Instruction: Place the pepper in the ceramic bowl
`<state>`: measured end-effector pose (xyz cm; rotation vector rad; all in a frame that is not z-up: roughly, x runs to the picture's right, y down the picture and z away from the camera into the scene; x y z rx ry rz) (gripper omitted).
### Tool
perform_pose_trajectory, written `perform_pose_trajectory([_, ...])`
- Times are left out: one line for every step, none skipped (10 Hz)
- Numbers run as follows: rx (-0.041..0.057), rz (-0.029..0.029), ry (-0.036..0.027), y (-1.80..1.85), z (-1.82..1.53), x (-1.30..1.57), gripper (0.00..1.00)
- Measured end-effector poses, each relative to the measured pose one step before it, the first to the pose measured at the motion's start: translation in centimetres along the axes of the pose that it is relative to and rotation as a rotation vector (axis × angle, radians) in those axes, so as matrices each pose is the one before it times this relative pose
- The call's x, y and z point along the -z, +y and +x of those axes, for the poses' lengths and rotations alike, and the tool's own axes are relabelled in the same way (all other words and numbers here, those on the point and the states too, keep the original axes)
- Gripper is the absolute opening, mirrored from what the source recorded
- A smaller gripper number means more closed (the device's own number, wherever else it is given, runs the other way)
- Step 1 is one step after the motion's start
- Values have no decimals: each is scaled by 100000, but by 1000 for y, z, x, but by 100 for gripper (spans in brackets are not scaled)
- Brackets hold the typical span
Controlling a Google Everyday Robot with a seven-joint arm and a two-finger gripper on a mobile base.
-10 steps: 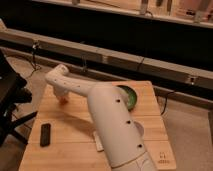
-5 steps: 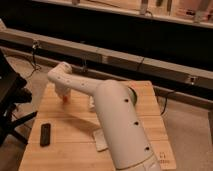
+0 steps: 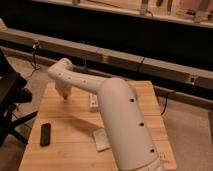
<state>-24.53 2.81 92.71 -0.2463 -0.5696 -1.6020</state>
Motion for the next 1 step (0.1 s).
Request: perform_pose_trajectory([-31, -4, 92, 242, -22, 131, 8])
